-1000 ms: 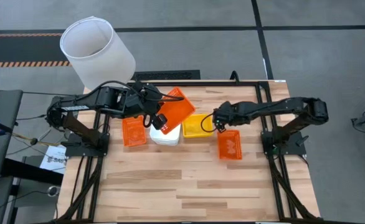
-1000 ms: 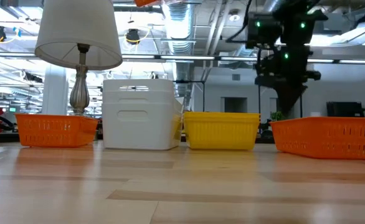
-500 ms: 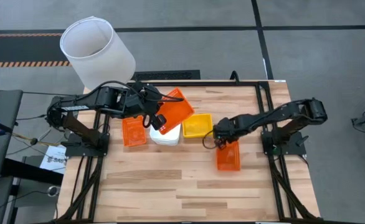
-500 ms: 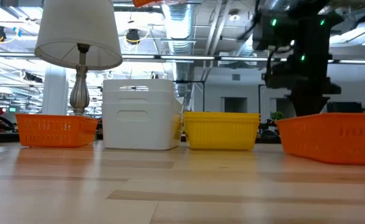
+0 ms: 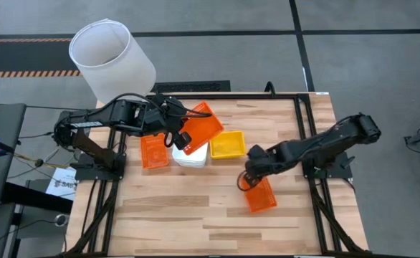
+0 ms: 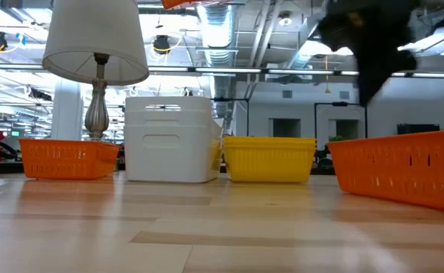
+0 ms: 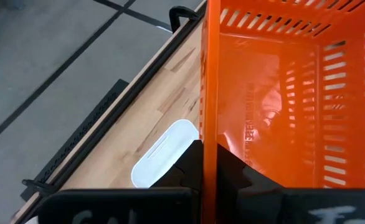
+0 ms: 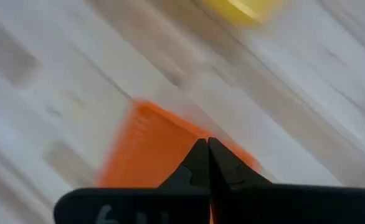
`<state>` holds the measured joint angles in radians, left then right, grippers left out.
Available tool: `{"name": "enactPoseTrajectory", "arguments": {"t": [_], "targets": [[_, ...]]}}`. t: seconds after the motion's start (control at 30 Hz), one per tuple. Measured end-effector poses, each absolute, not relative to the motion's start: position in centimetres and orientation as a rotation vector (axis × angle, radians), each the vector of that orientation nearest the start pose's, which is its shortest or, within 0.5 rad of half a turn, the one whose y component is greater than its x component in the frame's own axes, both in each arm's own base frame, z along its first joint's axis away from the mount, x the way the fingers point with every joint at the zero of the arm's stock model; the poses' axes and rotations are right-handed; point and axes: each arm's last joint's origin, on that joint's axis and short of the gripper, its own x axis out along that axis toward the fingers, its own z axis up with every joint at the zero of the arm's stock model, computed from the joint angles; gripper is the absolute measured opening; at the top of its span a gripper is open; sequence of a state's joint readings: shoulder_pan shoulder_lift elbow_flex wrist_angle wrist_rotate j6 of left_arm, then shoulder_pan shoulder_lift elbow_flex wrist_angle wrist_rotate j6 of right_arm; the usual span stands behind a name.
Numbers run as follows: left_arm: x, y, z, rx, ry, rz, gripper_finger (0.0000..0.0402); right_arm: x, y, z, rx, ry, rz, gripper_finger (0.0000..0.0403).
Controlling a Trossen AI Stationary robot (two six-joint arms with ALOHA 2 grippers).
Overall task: Stack baskets by color
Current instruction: Stack the bottom orange bin on top of the top right orange bin
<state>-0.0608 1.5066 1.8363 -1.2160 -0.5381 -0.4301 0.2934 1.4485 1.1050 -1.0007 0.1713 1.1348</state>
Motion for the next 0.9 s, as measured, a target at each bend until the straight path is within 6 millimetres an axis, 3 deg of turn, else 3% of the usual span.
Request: {"name": "enactPoseTrajectory", "arguments": {"t": [0.1, 0.2, 0.4, 0.53, 0.73, 0.9], "targets": [[27.4, -0.2, 43.1, -0.133, 0.737, 0.616, 0.0000, 23.4, 7.7, 24.2, 0.653, 1.295, -0.748, 0.0005], [27.5, -0.2, 43.1, -0.139, 0.734, 0.618, 0.0000, 22.1, 8.5, 22.5, 0.659, 1.401, -0.813, 0.0005], [27.5, -0.2, 43.1, -0.142, 0.733, 0.619, 0.0000, 22.0, 10.6, 19.5, 0.752, 1.433, -0.711, 0.0005], [27.5, -0.2, 43.1, -0.144, 0.733, 0.617, 0.0000, 23.8, 10.5, 19.5, 0.798, 1.312, -0.546, 0.0005], [27.5, -0.2, 43.1, -0.155, 0.732, 0.617, 0.0000, 27.9, 8.5, 20.8, 0.671, 1.023, -0.211, 0.0006], [27.4, -0.3, 43.0, -0.168, 0.754, 0.600, 0.0000, 30.2, 5.9, 22.5, 0.622, 0.775, -0.127, 0.0006]]}}
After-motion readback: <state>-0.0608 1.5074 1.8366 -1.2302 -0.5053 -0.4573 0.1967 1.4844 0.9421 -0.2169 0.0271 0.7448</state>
